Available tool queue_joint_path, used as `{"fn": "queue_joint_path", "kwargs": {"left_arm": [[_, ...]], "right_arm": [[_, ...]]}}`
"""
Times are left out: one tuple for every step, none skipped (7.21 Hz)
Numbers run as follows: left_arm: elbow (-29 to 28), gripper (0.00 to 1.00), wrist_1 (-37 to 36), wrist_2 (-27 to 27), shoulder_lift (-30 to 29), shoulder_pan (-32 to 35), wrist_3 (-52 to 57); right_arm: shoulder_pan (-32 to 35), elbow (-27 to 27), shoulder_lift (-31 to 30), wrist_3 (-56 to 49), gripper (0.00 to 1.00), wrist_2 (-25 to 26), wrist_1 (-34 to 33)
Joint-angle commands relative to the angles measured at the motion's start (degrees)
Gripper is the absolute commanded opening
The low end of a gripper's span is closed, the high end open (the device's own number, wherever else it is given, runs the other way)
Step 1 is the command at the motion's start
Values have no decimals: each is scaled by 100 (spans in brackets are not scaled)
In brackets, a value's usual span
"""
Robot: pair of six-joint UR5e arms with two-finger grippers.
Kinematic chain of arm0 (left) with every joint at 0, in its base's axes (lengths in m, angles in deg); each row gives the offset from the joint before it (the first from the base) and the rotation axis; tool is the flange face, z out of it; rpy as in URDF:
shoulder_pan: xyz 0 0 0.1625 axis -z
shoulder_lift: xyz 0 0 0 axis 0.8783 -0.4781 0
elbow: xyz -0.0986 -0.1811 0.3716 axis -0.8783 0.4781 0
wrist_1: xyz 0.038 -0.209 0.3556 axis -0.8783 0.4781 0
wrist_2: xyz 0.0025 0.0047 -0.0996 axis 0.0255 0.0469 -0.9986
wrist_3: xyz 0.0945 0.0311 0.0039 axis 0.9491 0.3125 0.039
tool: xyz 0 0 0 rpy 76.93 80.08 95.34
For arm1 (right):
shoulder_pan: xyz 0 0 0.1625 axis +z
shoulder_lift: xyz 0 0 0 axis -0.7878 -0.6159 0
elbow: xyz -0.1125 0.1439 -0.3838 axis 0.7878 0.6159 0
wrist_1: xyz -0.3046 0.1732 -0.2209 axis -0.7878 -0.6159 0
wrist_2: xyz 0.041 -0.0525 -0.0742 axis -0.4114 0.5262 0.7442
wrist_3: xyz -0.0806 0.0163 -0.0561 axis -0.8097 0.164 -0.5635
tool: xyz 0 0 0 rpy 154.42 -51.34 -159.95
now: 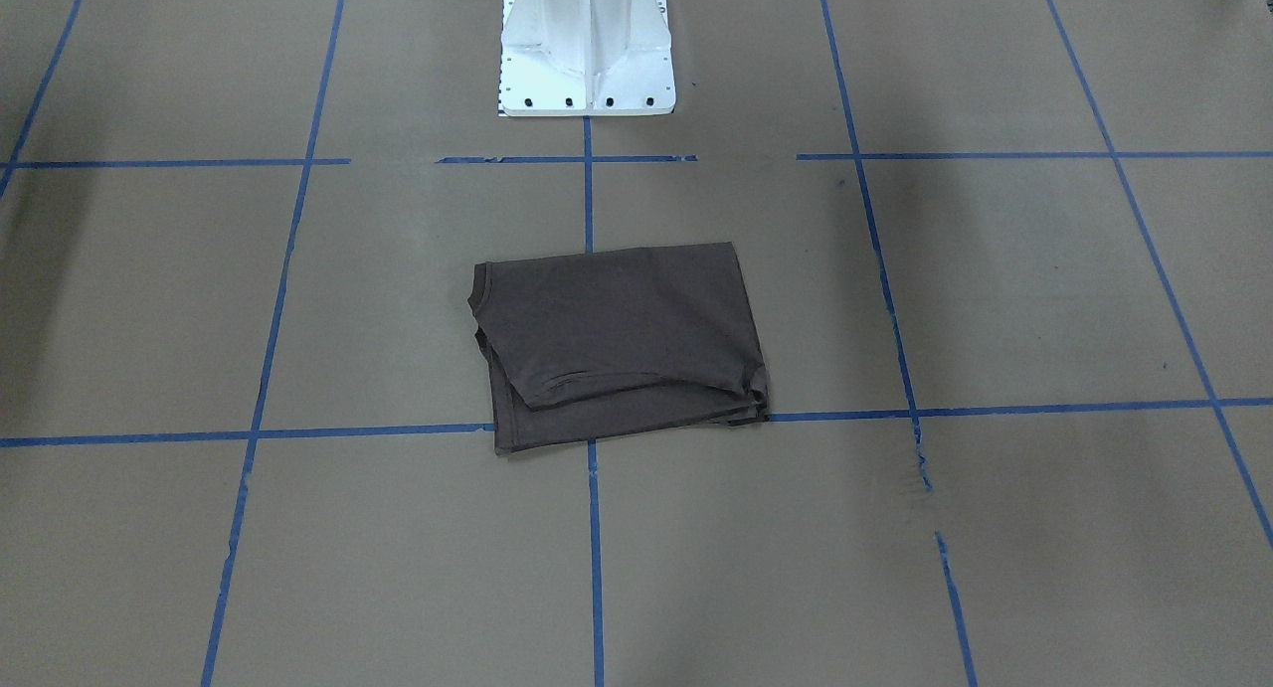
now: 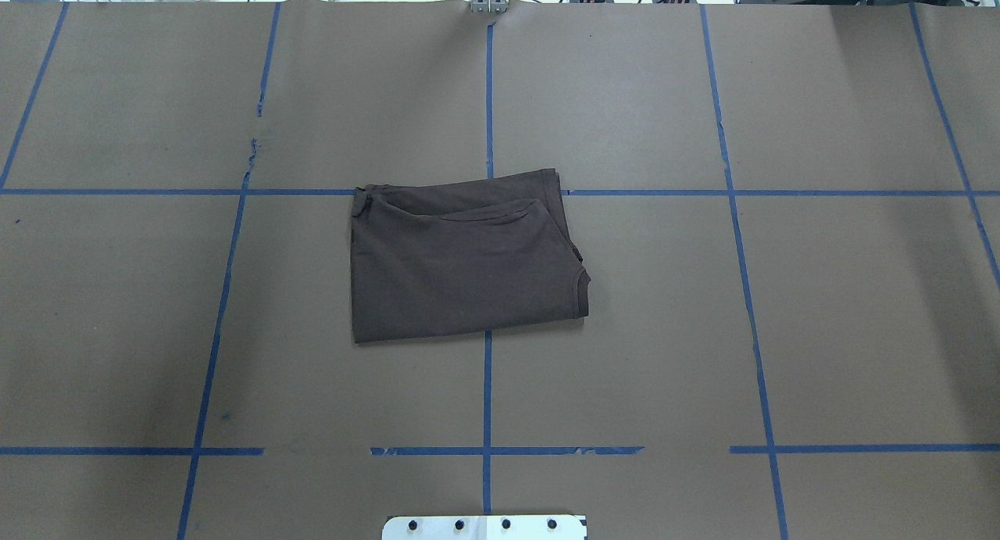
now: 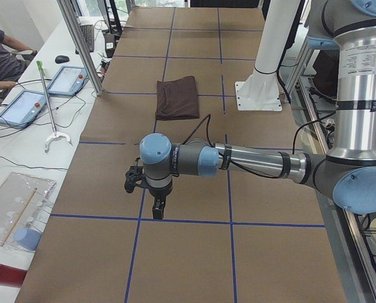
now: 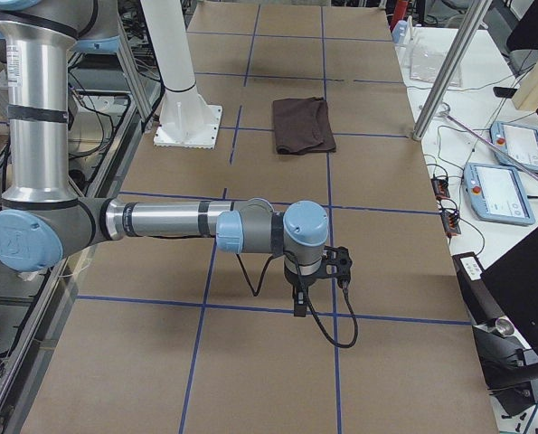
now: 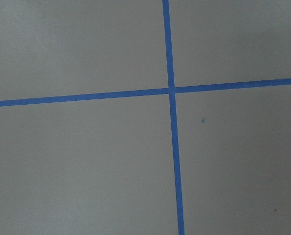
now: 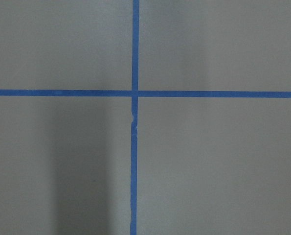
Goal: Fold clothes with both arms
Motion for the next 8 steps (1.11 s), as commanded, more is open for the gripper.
{"fn": "queue_joint_path", "kwargs": {"left_arm": [[0,100,2,0,0,0,0],[0,100,2,0,-9,0,9],[9,100,-7,8,-9,0,9],[0,100,-7,8,-18,0,9],[9,100,-7,8,-18,0,9],[9,100,2,8,-18,0,9],[9,100,2,8,-18,0,9],[0,100,2,0,-18,0,9]], "right_arm": [[0,-15,0,0,100,0,0],[0,-42,0,0,100,-9,0],[0,-42,0,0,100,-61,0],[0,-51,0,0,100,-244,0],[0,-51,9,-9,100,-420,9],[0,-16,-8,-26,100,-474,9],[0,28,-9,-18,100,-396,9],[0,11,0,-18,100,-413,9]]}}
